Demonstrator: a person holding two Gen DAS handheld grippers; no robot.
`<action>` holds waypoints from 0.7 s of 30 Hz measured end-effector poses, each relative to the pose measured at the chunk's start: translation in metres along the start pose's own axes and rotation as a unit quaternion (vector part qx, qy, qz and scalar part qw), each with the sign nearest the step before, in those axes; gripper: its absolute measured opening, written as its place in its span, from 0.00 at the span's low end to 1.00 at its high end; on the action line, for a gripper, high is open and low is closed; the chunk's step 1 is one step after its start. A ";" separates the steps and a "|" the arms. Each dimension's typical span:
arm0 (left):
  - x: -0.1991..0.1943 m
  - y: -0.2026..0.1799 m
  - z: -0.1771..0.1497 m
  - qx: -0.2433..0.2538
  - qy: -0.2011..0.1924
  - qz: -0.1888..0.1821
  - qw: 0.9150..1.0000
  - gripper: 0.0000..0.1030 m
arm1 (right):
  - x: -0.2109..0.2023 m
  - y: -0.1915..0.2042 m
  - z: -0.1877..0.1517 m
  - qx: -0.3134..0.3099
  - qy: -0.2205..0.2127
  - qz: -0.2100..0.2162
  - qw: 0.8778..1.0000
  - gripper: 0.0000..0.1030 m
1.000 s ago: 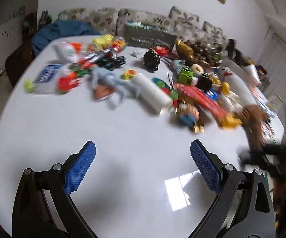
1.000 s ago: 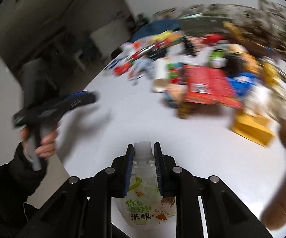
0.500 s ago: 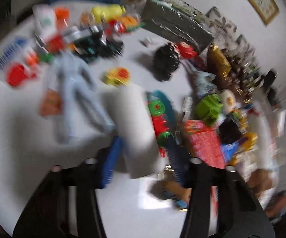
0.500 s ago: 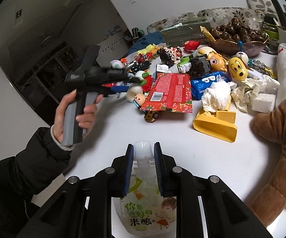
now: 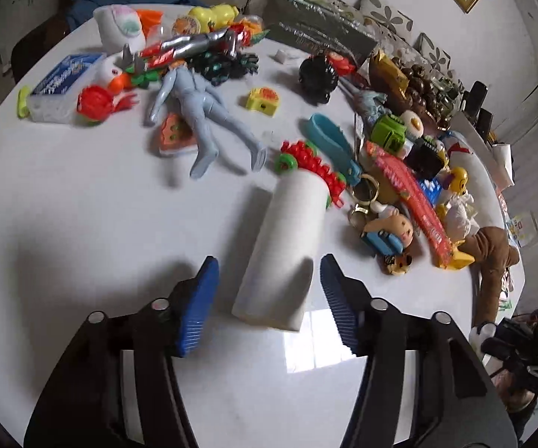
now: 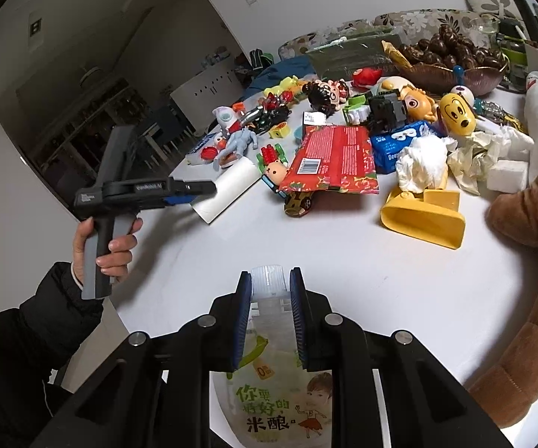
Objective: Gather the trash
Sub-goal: 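Grasp the juice pouch with the right tool while the left tool grasps the cardboard tube, then carry the pouch and cardboard tube to the box and open both tools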
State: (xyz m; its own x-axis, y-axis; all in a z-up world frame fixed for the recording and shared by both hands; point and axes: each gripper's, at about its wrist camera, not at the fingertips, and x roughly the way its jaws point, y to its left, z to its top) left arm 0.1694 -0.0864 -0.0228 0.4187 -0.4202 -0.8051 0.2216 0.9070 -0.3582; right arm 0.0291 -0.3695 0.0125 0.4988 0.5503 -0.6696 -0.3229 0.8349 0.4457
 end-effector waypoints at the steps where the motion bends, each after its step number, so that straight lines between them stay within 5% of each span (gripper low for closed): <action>1: -0.001 -0.004 0.003 0.011 -0.004 0.004 1.000 0.70 | 0.001 0.001 0.000 0.000 0.000 0.001 1.000 0.21; 2: -0.001 -0.012 0.007 0.034 -0.013 0.021 0.999 0.80 | 0.002 0.001 0.000 -0.001 0.001 0.001 1.000 0.21; 6: 0.023 -0.024 0.011 0.075 0.017 0.057 0.995 0.78 | 0.012 0.003 -0.003 -0.003 0.011 -0.016 1.000 0.21; 8: 0.036 -0.027 0.004 0.095 0.038 0.072 0.992 0.51 | 0.018 0.004 -0.004 -0.006 0.018 -0.024 1.000 0.21; 11: 0.034 -0.034 -0.009 0.128 0.017 0.123 0.984 0.38 | 0.020 0.010 -0.005 -0.014 0.020 -0.040 0.999 0.21; 13: 0.011 -0.029 -0.017 0.108 -0.007 0.097 0.989 0.38 | 0.016 0.018 -0.006 -0.021 0.014 -0.048 0.999 0.21; 21: -0.117 -0.035 -0.096 0.136 -0.118 0.047 0.983 0.38 | -0.024 0.077 -0.024 -0.053 -0.055 -0.020 0.997 0.21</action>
State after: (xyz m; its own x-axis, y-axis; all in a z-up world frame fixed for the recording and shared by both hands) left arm 0.0277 -0.0659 0.0384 0.6345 -0.3581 -0.6850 0.3849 0.9149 -0.1217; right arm -0.0267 -0.3182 0.0483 0.5970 0.5168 -0.6136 -0.3812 0.8557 0.3499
